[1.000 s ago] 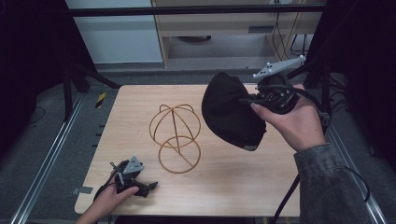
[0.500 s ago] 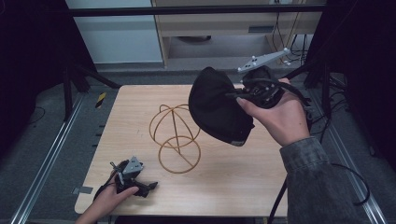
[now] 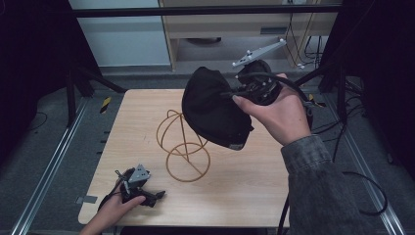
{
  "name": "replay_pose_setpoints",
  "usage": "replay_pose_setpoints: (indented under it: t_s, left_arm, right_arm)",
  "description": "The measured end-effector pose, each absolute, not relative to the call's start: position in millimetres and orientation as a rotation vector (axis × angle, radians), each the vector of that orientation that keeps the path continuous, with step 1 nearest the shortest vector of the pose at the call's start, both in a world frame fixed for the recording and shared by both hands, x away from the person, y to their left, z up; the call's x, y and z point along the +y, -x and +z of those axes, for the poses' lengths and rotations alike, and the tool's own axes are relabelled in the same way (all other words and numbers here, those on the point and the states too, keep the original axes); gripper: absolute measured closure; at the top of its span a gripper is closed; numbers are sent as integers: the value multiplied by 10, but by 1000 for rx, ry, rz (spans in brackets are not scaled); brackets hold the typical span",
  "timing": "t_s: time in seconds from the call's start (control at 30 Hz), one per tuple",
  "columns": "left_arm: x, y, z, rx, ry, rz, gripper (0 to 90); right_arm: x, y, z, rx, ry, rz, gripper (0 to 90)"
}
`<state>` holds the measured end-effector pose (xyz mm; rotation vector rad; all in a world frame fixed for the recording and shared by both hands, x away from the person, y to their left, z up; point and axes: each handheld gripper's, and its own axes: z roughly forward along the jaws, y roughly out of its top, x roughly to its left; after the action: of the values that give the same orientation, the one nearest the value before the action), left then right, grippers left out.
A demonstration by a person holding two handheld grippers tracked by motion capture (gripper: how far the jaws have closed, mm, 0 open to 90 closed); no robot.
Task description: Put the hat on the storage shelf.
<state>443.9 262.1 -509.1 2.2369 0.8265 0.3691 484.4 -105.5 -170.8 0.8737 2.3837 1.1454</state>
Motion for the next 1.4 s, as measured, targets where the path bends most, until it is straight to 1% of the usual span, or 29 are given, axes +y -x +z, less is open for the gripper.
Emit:
replay_pose_setpoints:
  t_s: [0.27, 0.57, 1.4]
  left_arm:
    - [2620, -4437, -5091, 829, -2236, 370, 0]
    - [2621, -4436, -5091, 829, -2236, 371, 0]
    - [2626, -4437, -5089, 827, -2241, 367, 0]
  right_arm:
    - [-810, -4930, -1664, 2437, -839, 1135, 785]
    - [-667, -5083, -1667, 2470, -843, 1141, 786]
    - [-145, -5218, -1758, 2569, -783, 1064, 784]
